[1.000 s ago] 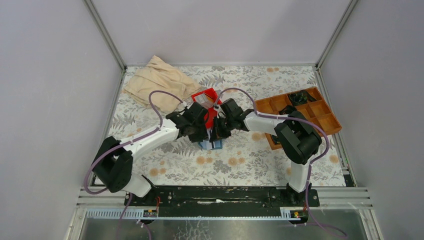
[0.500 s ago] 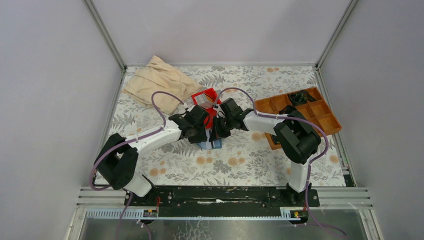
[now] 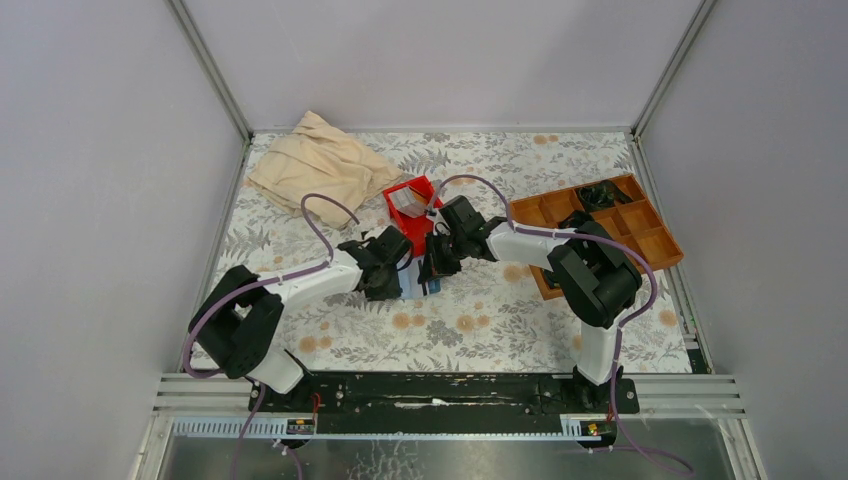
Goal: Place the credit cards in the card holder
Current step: Open the card holder at the center of the board.
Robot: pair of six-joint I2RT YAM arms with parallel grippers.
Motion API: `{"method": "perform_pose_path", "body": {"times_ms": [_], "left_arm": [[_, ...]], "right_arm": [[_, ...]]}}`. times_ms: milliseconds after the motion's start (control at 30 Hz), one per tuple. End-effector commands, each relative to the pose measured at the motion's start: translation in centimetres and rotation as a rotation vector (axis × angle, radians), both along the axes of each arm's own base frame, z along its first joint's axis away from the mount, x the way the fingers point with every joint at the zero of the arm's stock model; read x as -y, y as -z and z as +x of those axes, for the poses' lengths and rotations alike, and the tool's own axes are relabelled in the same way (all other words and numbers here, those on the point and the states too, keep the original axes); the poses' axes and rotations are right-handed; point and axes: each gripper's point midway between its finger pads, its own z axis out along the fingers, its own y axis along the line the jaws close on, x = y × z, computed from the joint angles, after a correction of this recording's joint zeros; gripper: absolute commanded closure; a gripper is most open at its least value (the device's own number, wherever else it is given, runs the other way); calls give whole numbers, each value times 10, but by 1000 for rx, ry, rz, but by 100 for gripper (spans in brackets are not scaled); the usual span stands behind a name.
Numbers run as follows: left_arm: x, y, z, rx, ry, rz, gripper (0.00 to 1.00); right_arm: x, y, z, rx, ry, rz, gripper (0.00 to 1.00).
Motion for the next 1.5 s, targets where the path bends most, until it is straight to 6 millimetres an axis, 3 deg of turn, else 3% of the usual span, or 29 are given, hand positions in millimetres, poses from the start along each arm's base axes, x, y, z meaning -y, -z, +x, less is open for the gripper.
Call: {"method": "perform_pose_path", "body": {"times_ms": [0, 533, 900, 1133, 1467], "left_arm": [[-9, 1, 8, 58, -12, 41, 64], [-19, 19, 23, 67, -32, 102, 62], [-21, 23, 28, 62, -30, 109, 62], [-24, 27, 27, 48, -16, 116, 62], [-29, 37, 15, 7, -7, 112, 62]], "right_arm": [[-6, -10, 3, 31, -17, 10, 100], [-1, -25, 16, -8, 27, 64, 100], [2, -18, 28, -54, 87, 90, 100], [-4, -13, 31, -81, 94, 116, 100], [-10, -21, 35, -85, 95, 155, 100]]}}
